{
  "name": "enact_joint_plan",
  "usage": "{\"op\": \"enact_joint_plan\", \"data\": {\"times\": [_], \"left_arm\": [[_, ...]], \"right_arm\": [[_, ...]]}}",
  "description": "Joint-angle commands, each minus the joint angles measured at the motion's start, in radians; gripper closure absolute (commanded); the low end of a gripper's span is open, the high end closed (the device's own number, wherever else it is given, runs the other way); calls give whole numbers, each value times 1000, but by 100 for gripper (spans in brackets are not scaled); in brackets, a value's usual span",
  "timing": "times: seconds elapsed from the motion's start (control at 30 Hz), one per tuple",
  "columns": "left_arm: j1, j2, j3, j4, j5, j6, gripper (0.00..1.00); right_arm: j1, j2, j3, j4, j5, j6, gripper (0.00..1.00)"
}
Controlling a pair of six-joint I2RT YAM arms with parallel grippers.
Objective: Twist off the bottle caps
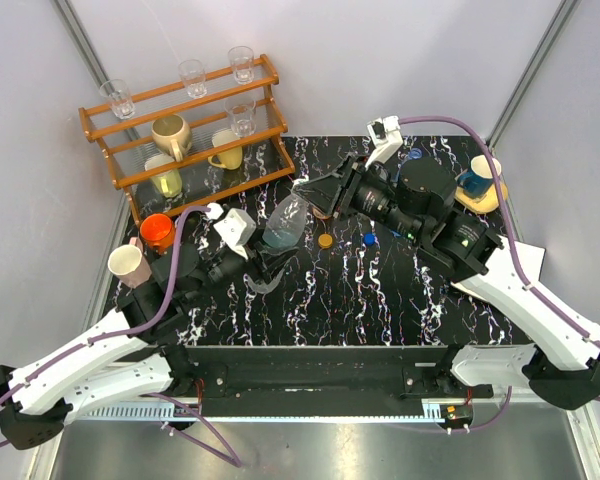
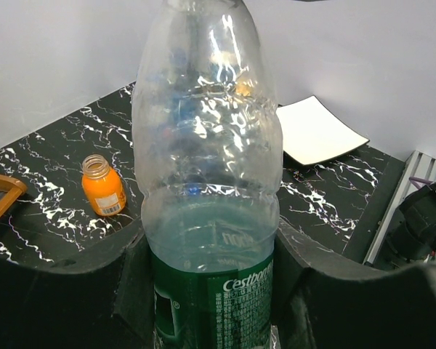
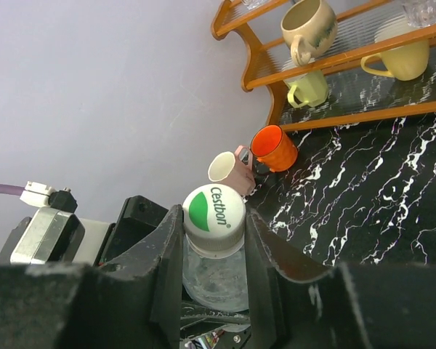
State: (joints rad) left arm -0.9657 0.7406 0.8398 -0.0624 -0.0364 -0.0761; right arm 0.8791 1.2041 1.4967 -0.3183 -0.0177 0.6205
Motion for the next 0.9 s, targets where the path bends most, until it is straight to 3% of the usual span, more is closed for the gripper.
{"op": "enact_joint_plan", "data": {"times": [0.0, 0.07, 0.13, 0.27, 0.4, 0.57, 0.87], "left_arm": [[-7, -21, -2, 52, 23, 12, 50], [-7, -23, -2, 55, 73, 9, 49], [-7, -27, -4, 58, 131, -1, 49], [-5, -35, 15, 88, 379, -39, 49], [-2, -20, 77, 72, 601, -82, 48], [8, -7, 146, 72, 823, -154, 48], [51, -9, 173, 200, 1032, -323, 49]], "right_arm": [[9, -12, -18, 54, 1, -28, 93], [11, -26, -26, 73, -48, -71, 100], [11, -34, -18, 102, -108, -137, 100], [11, -46, 25, 94, -386, -260, 100], [9, -98, 5, 103, -562, -391, 100], [8, -144, -18, 119, -837, -441, 100], [-8, -149, -10, 116, -1151, -464, 100]]}}
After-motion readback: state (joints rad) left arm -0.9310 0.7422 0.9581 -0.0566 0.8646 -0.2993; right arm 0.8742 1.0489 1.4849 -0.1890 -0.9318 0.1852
